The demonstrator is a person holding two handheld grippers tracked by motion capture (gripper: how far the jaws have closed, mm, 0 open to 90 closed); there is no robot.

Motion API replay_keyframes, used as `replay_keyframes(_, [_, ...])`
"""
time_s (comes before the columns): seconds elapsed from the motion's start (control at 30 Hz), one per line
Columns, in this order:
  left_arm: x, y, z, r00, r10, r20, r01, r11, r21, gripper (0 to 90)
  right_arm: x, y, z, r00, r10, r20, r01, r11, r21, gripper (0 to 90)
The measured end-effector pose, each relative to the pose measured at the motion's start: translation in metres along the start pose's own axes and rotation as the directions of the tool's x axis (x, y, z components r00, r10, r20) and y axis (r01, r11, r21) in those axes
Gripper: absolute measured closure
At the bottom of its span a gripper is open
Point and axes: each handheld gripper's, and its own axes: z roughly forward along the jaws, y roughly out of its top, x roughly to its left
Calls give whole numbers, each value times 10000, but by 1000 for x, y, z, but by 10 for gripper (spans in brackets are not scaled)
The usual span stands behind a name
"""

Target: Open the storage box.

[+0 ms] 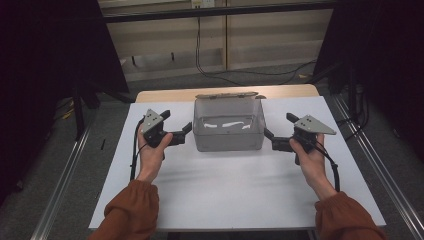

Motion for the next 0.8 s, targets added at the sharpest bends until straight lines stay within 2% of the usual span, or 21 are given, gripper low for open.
replay_keyframes(0.13, [-4,-5,-15,9999,109,-25,-109,9999,-54,39,-1,-6,-15,9997,169,152,-167,9998,-141,28])
replay_keyframes(0.27, [-9,-10,-30,9991,241,-341,-247,9996,-159,44,-2,-10,-32,9978,350,554,-327,9986,-406,29])
replay_keyframes(0.3, [-10,-13,-36,9992,158,-354,-165,9997,-193,44,-1,-11,-36,9967,455,676,-425,9981,-445,29])
replay_keyframes(0.4, [-12,-20,-49,9986,30,-530,-43,9997,-244,41,2,-16,-52,9942,293,1036,-236,9982,-556,27])
replay_keyframes(0.63, [-22,-32,-81,9966,-191,-801,155,9988,-461,38,6,-29,-82,9902,397,1339,-342,9985,-433,14])
replay_keyframes(0.7, [-26,-36,-92,9957,-200,-899,152,9984,-536,38,6,-32,-91,9881,446,1473,-369,9978,-547,11])
replay_keyframes(0.77, [-27,-40,-100,9930,-291,-1146,236,9985,-497,39,6,-35,-98,9864,515,1561,-432,9975,-558,10])
replay_keyframes(0.8, [-29,-42,-103,9910,-503,-1243,443,9977,-509,39,7,-36,-101,9857,441,1627,-361,9980,-518,9])
